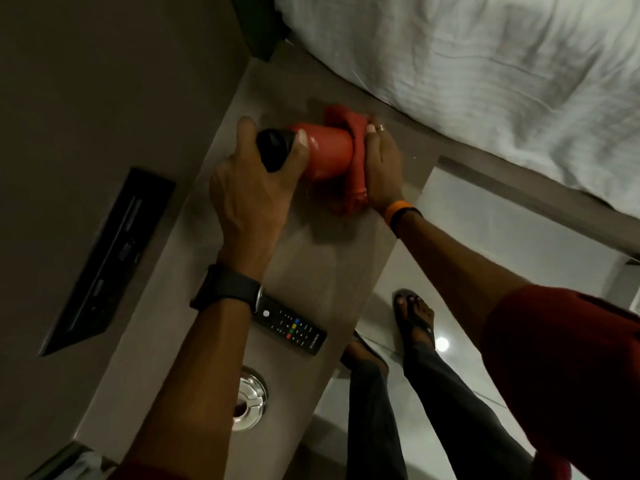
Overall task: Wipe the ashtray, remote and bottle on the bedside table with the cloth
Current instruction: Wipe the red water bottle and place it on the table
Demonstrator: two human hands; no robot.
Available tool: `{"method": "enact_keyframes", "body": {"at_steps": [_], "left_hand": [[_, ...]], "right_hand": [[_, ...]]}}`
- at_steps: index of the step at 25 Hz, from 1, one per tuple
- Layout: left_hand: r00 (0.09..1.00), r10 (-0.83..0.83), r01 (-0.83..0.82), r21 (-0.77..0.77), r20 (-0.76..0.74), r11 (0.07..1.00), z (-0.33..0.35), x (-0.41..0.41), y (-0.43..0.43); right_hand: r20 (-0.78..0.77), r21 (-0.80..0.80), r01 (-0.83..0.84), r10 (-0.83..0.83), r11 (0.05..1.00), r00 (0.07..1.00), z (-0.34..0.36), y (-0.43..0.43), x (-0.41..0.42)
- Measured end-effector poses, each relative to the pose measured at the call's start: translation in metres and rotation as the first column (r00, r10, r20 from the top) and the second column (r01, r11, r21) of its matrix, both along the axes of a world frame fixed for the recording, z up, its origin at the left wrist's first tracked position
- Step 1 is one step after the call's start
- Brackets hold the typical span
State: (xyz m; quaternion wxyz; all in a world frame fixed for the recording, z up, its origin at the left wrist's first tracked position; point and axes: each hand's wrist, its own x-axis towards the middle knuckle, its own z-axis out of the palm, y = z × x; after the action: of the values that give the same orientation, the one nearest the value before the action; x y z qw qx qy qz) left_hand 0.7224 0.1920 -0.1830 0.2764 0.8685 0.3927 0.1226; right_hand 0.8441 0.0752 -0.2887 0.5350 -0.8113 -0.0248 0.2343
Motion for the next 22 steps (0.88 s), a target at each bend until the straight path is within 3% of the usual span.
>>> {"method": "enact_keyframes", "body": {"at_steps": [2,4,7,8,10,14,16,19,21,22], "left_hand": [[0.997,0.079,-0.08,-0.046,-0.019,0.996,0.0,0.01,0.003],[0.988,0.146,-0.149,-0.067,-0.051,0.986,-0.003,0.016,0.002],[0.978,0.204,-0.208,-0.161,-0.041,0.965,-0.008,0.016,0.0],[0.975,0.22,-0.22,-0.218,-0.022,0.951,-0.008,0.016,-0.001],[0.968,0.251,-0.237,-0.284,0.013,0.929,-0.005,0.018,-0.002],[0.978,0.207,-0.199,-0.192,0.023,0.961,0.009,0.025,-0.006],[0.984,0.177,-0.172,-0.126,0.023,0.977,0.015,0.022,-0.007],[0.981,0.191,-0.191,0.044,0.016,0.981,0.029,0.005,0.0],[0.978,0.206,-0.208,0.097,0.029,0.973,0.04,-0.007,0.008],[0.976,0.212,-0.216,0.112,0.042,0.97,0.044,-0.012,0.013]], "right_hand": [[0.04,0.065,0.021,-0.024,0.998,0.999,0.014,0.014,-0.011],[0.254,0.162,-0.068,0.025,0.984,0.967,0.031,0.03,-0.039],[0.583,0.064,-0.198,0.125,0.978,0.803,0.03,0.039,-0.06],[0.596,0.056,-0.179,0.111,0.982,0.795,0.023,0.036,-0.051],[0.487,0.062,-0.049,0.012,0.997,0.873,0.009,0.022,-0.03],[0.182,-0.113,0.007,0.014,0.994,0.983,0.0,-0.009,0.011],[0.248,-0.198,0.015,0.036,0.98,0.968,0.004,-0.016,0.028],[0.405,-0.095,0.048,-0.005,0.994,0.914,0.019,-0.027,0.049],[0.436,0.013,-0.133,0.114,0.991,0.893,0.023,-0.027,0.04],[0.409,-0.082,-0.291,0.298,0.953,0.863,0.019,-0.023,0.029]]}}
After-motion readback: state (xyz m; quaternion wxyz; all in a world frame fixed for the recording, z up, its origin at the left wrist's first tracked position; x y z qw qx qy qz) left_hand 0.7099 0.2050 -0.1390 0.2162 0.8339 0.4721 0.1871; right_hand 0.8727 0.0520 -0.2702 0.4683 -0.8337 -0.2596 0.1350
